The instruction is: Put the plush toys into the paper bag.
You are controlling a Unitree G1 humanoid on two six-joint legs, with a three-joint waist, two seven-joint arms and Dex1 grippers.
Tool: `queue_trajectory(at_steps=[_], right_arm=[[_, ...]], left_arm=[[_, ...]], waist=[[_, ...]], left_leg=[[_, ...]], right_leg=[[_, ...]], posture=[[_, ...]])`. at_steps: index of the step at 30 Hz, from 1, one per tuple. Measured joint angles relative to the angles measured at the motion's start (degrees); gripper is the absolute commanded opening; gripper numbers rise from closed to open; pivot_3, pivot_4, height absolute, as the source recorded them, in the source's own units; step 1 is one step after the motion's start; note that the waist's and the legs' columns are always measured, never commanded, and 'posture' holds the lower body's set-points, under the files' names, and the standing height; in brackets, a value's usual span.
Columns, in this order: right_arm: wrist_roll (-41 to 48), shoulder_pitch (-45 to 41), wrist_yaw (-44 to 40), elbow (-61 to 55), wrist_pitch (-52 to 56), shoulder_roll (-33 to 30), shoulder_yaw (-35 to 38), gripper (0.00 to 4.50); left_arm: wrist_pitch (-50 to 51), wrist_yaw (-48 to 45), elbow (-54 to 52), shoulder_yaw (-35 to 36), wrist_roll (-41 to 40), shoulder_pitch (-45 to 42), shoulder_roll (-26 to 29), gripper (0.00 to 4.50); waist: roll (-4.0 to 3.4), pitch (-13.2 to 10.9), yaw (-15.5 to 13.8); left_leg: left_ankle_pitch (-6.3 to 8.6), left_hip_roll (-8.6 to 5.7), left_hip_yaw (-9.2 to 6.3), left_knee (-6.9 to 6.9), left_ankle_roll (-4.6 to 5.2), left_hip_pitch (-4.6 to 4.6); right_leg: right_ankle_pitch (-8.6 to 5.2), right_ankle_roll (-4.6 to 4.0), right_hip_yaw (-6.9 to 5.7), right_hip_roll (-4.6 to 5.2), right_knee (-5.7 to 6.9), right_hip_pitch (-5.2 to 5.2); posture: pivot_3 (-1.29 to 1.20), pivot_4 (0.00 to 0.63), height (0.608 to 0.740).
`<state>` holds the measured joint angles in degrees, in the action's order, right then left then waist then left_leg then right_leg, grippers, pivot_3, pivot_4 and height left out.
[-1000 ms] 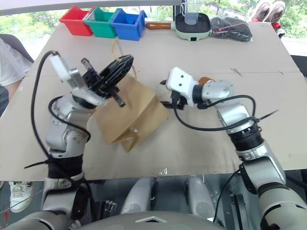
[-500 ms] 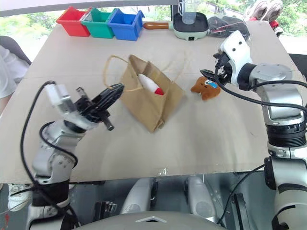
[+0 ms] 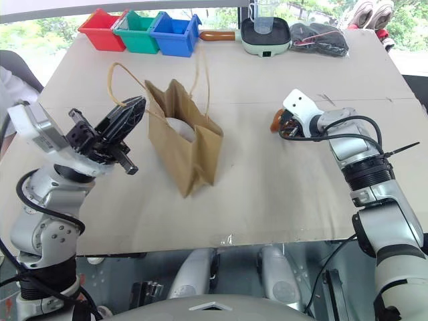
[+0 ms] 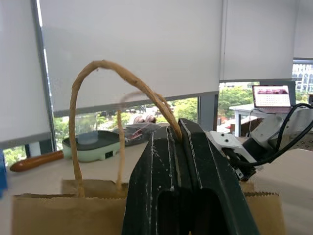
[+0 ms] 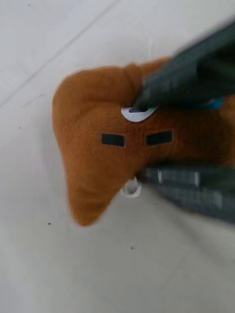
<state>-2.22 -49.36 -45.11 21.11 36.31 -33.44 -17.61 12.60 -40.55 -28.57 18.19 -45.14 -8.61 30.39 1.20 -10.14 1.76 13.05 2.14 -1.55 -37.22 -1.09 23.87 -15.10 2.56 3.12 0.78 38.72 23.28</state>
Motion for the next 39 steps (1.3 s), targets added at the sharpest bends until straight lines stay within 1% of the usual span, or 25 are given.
queue_trajectory(at_steps=[1, 3, 5, 7, 9, 12, 14, 15, 18, 20, 21, 23, 24, 27, 29, 32, 35, 36, 37, 38, 39], right_arm=[[0.49, 0.51, -0.12, -0.95, 0.33, -0.02, 0.96, 0.03], [3.42, 3.02, -0.16, -5.29, 2.03, 0.02, 5.32, 0.03], [8.65, 4.36, 0.72, -11.03, 5.28, 1.33, 12.27, 0.03], [13.23, 3.62, 2.39, -16.82, 8.46, 3.11, 18.37, 0.03], [17.45, 0.51, 5.24, -21.43, 12.36, 5.4, 23.58, 0.03], [24.04, -5.44, 10.74, -25.05, 17.3, 12.13, 30.81, 0.03], [28.19, -8.32, 13.98, -26.76, 19.87, 17.01, 33.36, 0.03], [29.92, -8.51, 15.17, -28.01, 20.85, 19.37, 33.15, 0.03], [31.5, -4.91, 15.71, -29.11, 21.43, 22.57, 28.24, 0.03], [31.87, -2.93, 15.72, -29.07, 21.37, 24.35, 27.0, 0.03], [32.48, 0.53, 14.7, -29.1, 20.93, 26.62, 23.91, 0.03], [33.26, 6.43, 10.67, -28.66, 20.22, 28.12, 16.33, 0.03], [33.14, 7.68, 9.03, -27.82, 19.25, 28.22, 13.71, 0.03], [31.22, 8.31, 5.26, -23.06, 14.02, 28.25, 8.5, 0.03], [29.9, 8.23, 3.48, -19.83, 11.0, 28.3, 6.54, 0.03], [28.2, 7.13, 1.38, -16.41, 7.73, 28.25, 4.59, 0.03], [21.88, 4.25, -5.1, -10.49, -1.24, 26.54, -2.84, 0.03], [19.46, 3.84, -7.37, -8.37, -5.52, 26.45, -5.38, 0.33], [18.72, 3.84, -7.98, -7.74, -6.77, 26.42, -6.07, 0.64], [17.38, 3.59, -10.04, -6.33, -9.75, 25.85, -7.31, 0.84], [16.51, 3.41, -11.71, -5.52, -11.69, 25.6, -8.2, 1.29]], left_arm=[[0.09, -0.6, 0.5, -0.05, -0.07, -0.47, 0.35, 0.0], [0.51, -2.06, 2.17, -0.28, -0.11, -1.58, 1.11, 0.0], [1.01, -3.26, 3.16, -0.58, -0.15, -1.69, 1.21, 0.0], [1.39, -4.03, 3.4, -1.34, -0.18, -1.72, 1.14, 0.0], [1.57, -4.5, 3.76, -1.98, -0.13, -2.13, 0.96, 0.0], [1.61, -5.09, 5.33, -3.02, -0.03, -3.36, 0.59, 0.0], [1.61, -5.64, 5.99, -3.21, 0.0, -4.14, 0.44, 0.0], [1.6, -5.92, 6.56, -3.29, 0.02, -4.77, 0.33, 0.0], [1.58, -6.0, 7.38, -3.39, 0.13, -5.57, -0.29, 0.0], [1.55, -5.96, 7.76, -3.41, 0.23, -5.92, -0.49, 0.0], [1.46, -5.71, 8.08, -3.47, 0.58, -6.56, -0.97, 0.0], [0.91, -4.62, 8.22, -3.55, 1.21, -7.14, -2.29, 0.0], [0.64, -3.95, 8.5, -3.57, 1.52, -7.11, -3.17, 0.0], [-0.85, -1.28, 9.11, -3.76, 3.35, -6.09, -6.68, 0.0], [-1.35, 1.06, 9.06, -4.14, 3.41, -4.85, -9.57, 0.0], [-1.44, 3.67, 8.35, -4.11, 3.26, -4.14, -11.71, 0.0], [-1.59, 5.6, 6.11, -5.45, 3.33, -1.99, -13.73, 0.0], [-1.58, 5.93, 6.11, -5.55, 3.38, -1.81, -13.8, 0.0], [-1.59, 5.96, 6.08, -5.54, 3.38, -1.81, -13.79, 0.0], [-1.6, 5.98, 6.08, -5.54, 3.4, -1.81, -13.76, 0.0], [-1.6, 5.97, 6.08, -5.54, 3.41, -1.81, -13.76, 0.0]], waist=[[0.0, 0.0, -0.04], [-0.01, -0.01, -0.23], [-0.04, -0.04, -0.13], [-0.05, -0.04, 0.24], [-0.05, -0.04, 0.5], [-0.05, -0.04, 0.64], [-0.05, -0.04, 0.62], [-0.05, -0.03, 0.59], [-0.03, -0.02, 0.2], [-0.02, -0.01, 0.17], [-0.02, -0.01, 0.23], [-0.04, -0.02, 0.44], [-0.04, -0.02, 0.5], [-0.03, -0.01, 0.56], [-0.02, -0.01, 0.48], [-0.01, 0.0, 0.53], [-0.01, 0.0, 0.73], [-0.01, 0.0, 0.72], [-0.01, -0.01, 0.69], [-0.01, -0.01, 0.65], [-0.01, -0.01, 0.63]], left_leg=[[0.0, 0.0, -0.01, 0.0, 0.0, 0.0], [0.0, 0.0, -0.03, 0.0, 0.0, 0.02], [0.0, 0.0, -0.01, 0.01, 0.0, 0.04], [0.0, 0.03, -0.02, 0.03, 0.0, 0.05], [0.0, 0.06, -0.04, 0.05, 0.0, 0.01], [0.0, 0.09, -0.08, 0.06, 0.0, -0.02], [0.0, 0.09, -0.09, 0.08, 0.0, -0.02], [0.0, 0.09, -0.09, 0.08, 0.0, -0.01], [0.0, 0.04, -0.07, 0.07, 0.0, 0.05], [0.0, 0.02, -0.05, 0.06, 0.0, 0.07], [0.0, 0.02, -0.05, 0.05, 0.0, 0.07], [0.0, 0.02, -0.06, 0.06, 0.0, 0.07], [0.0, 0.02, -0.05, 0.06, 0.0, 0.07], [0.0, 0.02, -0.05, 0.03, 0.0, 0.02], [0.0, 0.02, -0.09, 0.02, 0.0, 0.02], [0.0, 0.03, -0.09, 0.02, 0.0, 0.02], [0.0, 0.05, -0.07, 0.05, 0.0, -0.03], [0.0, 0.07, -0.1, 0.05, 0.0, -0.03], [0.0, 0.08, -0.12, 0.06, 0.0, -0.03], [0.0, 0.08, -0.12, 0.05, 0.0, -0.03], [0.0, 0.08, -0.11, 0.05, 0.0, -0.02]], right_leg=[[0.0, 0.0, 0.0, 0.0, 0.0, 0.0], [0.0, 0.0, -0.02, -0.01, 0.01, 0.0], [0.0, 0.0, 0.01, -0.01, 0.01, 0.02], [0.0, 0.0, 0.01, -0.04, 0.02, 0.04], [0.0, 0.0, 0.01, -0.09, 0.06, 0.05], [0.0, -0.01, 0.0, -0.14, 0.13, 0.05], [-0.01, -0.01, 0.0, -0.15, 0.12, 0.06], [-0.01, -0.02, -0.01, -0.14, 0.11, 0.05], [0.0, -0.01, -0.03, -0.06, 0.04, 0.05], [0.0, -0.01, -0.02, -0.03, 0.03, 0.05], [0.0, 0.0, -0.02, -0.04, 0.03, 0.05], [0.0, -0.01, -0.02, -0.05, 0.05, 0.06], [0.0, 0.0, -0.01, -0.05, 0.06, 0.07], [0.0, 0.0, -0.01, -0.05, 0.09, 0.06], [0.0, 0.0, -0.04, -0.06, 0.11, 0.05], [0.0, 0.0, -0.02, -0.07, 0.11, 0.05], [0.0, 0.0, 0.0, -0.1, 0.11, 0.05], [0.0, -0.01, -0.02, -0.13, 0.11, 0.06], [0.0, -0.01, -0.04, -0.15, 0.11, 0.06], [0.0, -0.01, -0.04, -0.15, 0.11, 0.06], [0.0, -0.01, -0.03, -0.14, 0.1, 0.06]], posture=[[0.0, 0.15, 0.74], [0.0, 0.15, 0.74], [0.0, 0.15, 0.74], [0.0, 0.15, 0.74], [0.0, 0.15, 0.74], [0.0, 0.15, 0.74], [0.0, 0.15, 0.74], [0.0, 0.15, 0.74], [0.0, 0.15, 0.74], [0.0, 0.15, 0.74], [0.0, 0.15, 0.74], [0.0, 0.15, 0.74], [0.0, 0.15, 0.74], [0.0, 0.15, 0.74], [0.0, 0.15, 0.74], [0.0, 0.15, 0.74], [0.0, 0.15, 0.74], [0.0, 0.15, 0.74], [0.0, 0.15, 0.74], [0.0, 0.15, 0.74], [0.0, 0.15, 0.74]])
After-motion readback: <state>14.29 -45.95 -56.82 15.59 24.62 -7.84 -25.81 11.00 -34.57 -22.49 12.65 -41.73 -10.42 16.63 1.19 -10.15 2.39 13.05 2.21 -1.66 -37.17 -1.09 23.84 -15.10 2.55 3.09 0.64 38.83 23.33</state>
